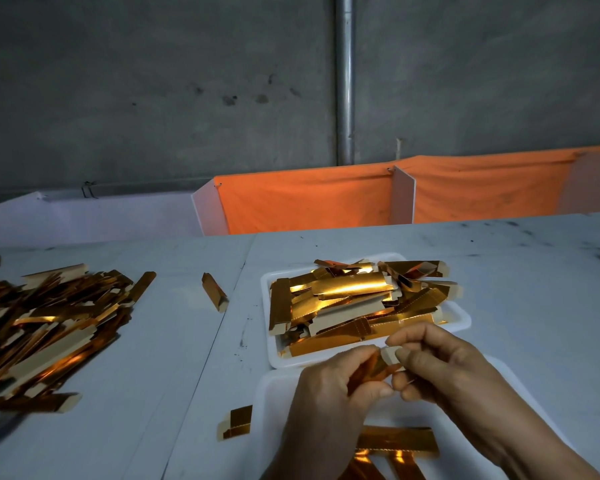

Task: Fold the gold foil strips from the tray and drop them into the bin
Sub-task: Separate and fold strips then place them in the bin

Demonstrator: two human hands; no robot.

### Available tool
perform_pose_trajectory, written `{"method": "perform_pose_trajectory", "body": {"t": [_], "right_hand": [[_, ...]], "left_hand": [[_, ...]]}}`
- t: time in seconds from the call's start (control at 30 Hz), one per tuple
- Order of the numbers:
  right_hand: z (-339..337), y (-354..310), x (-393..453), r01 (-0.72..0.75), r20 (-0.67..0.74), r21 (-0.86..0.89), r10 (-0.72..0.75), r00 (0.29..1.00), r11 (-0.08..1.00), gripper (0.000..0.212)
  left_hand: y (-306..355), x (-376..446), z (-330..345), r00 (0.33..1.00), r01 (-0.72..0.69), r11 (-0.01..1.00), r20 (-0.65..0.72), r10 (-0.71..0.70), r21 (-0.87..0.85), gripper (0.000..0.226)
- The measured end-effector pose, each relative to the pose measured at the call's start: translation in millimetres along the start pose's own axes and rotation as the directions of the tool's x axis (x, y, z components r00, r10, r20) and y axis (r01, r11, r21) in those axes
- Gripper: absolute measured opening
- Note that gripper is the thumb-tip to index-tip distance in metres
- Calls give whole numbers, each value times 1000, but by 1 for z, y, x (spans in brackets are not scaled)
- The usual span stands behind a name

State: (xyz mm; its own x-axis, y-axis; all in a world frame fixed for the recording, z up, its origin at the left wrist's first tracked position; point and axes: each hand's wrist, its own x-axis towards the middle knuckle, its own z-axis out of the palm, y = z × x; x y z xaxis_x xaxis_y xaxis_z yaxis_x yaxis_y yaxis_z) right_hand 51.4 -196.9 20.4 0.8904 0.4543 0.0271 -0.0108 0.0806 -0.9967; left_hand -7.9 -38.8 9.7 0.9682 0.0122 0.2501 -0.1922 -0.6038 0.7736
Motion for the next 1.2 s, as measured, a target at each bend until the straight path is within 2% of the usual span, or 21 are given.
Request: {"method": "perform_pose_trajectory", "body": {"t": [0.13,0.3,0.43,0.53,0.7,0.8,0.93,1.07,1.2], "right_hand": [[-1,0,1,-15,4,0,15,1000,1000,20],[-3,1,1,-5,-13,-32,4,1000,999,14],[-4,1,1,-47,2,60,47,999,997,7],[-4,-2,0,-98,44,139,92,995,985,11],[-6,-5,-1,-101,66,155,92,994,983,10],[-10,-7,-2,-101,133,118,85,988,988,14],[-13,-7,-3,-84,210,-5,83,974,996,29],[-10,-4,-1,-51,171,-52,59,983,997,25],[-8,-4,-2,-29,182,-50,37,983,998,12]], "left_hand": [[-4,0,1,1000,0,1000,-30,0,-24,39],[-6,2,1,996,-91,992,2,91,83,50],[-3,4,6,994,-107,982,39,102,155,57],[-1,5,8,992,-116,979,72,105,170,59],[1,5,9,990,-79,987,127,62,138,65],[-3,4,5,995,-59,994,80,52,94,52],[-5,2,-2,999,-20,1000,35,20,11,50],[-2,1,-2,998,63,993,-19,-65,-95,44],[-2,1,-3,998,53,993,-22,-56,-101,37]]}}
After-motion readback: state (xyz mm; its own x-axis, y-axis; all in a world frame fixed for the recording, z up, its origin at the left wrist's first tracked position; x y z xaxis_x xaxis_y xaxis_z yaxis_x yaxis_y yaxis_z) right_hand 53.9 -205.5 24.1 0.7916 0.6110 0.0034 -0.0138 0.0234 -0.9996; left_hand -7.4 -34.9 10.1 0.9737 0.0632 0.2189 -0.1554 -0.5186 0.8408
